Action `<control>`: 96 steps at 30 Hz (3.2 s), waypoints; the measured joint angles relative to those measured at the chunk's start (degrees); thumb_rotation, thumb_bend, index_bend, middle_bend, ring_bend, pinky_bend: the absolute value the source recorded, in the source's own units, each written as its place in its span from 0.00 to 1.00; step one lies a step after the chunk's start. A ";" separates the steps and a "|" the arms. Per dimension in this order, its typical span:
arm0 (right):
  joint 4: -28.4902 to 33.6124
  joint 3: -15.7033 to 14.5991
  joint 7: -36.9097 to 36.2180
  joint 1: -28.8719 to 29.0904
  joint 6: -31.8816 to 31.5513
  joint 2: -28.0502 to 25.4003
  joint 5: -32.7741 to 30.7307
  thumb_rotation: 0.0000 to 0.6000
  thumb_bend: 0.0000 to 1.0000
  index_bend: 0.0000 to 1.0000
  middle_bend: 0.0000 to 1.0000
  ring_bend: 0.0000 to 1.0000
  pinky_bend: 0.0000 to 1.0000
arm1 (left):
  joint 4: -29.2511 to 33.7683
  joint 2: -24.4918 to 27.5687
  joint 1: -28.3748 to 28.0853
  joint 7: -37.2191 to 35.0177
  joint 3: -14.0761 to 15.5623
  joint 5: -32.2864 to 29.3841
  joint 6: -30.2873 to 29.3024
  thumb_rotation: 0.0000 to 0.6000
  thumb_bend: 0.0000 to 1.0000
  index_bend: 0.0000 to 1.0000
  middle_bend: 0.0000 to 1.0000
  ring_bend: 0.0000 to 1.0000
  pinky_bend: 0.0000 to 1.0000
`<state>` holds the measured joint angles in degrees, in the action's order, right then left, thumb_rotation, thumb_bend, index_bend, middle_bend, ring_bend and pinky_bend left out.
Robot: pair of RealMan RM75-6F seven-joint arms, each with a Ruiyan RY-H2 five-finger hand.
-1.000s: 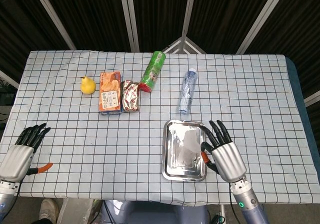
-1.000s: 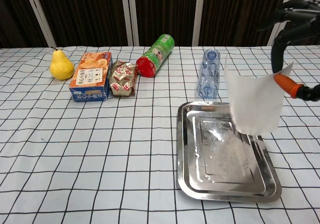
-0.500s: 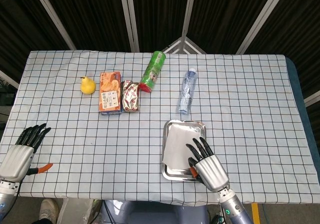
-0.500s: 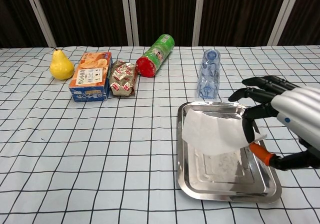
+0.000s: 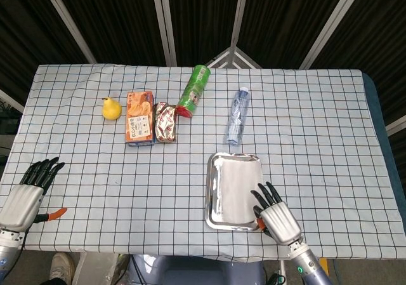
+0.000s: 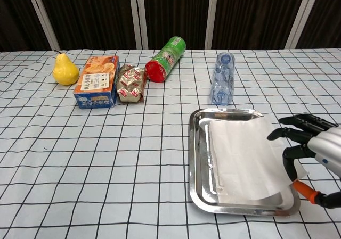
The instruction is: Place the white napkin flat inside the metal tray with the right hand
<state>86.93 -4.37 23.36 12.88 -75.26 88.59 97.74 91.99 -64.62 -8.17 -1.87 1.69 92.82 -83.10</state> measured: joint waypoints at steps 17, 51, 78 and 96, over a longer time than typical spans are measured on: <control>-2.54 -0.08 0.74 0.06 0.12 2.83 0.29 1.00 0.54 0.63 0.20 0.00 0.00 | 0.01 0.04 -0.02 -0.17 0.01 -0.09 0.10 1.00 0.00 0.00 0.00 0.00 0.00; -0.09 -1.19 5.88 -1.00 -1.64 2.64 1.87 1.00 0.37 0.00 0.04 0.00 0.00 | 0.00 0.03 0.00 -0.16 0.02 -0.08 0.02 1.00 0.00 0.00 0.00 0.00 0.00; 10.62 0.36 24.17 2.74 11.46 -3.91 -7.23 1.00 1.00 0.20 0.06 0.00 0.00 | 0.08 0.05 0.02 0.00 -0.01 -0.25 0.09 1.00 0.00 0.00 0.00 0.00 0.00; 9.42 1.71 34.41 5.00 15.57 -0.24 -17.77 1.00 1.00 0.21 0.06 0.00 0.00 | 0.04 0.06 -0.03 -0.14 0.02 -0.18 0.13 1.00 0.00 0.00 0.00 0.00 0.00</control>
<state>96.35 -2.65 57.77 17.88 -59.69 88.34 79.97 92.03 -64.56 -8.20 -2.01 1.71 92.64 -82.97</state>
